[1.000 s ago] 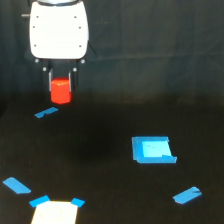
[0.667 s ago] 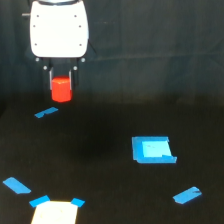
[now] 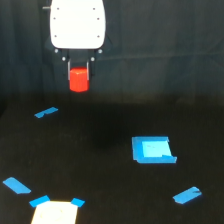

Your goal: Pick up the red object from the table

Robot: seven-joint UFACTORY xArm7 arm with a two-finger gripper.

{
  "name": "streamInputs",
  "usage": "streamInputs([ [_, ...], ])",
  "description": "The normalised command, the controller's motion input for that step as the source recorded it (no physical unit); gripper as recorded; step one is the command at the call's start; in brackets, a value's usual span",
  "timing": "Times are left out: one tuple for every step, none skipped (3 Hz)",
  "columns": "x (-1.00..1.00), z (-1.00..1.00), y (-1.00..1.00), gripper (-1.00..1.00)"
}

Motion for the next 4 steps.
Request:
streamInputs([
  [0.1,1.0,0.55,-1.0],
  [-0.41,-0.02,-0.55,-0.95],
  [-0.37,0.28,-0.16,-0.75],
  [0.39,0.27,0.65,-0.5],
])
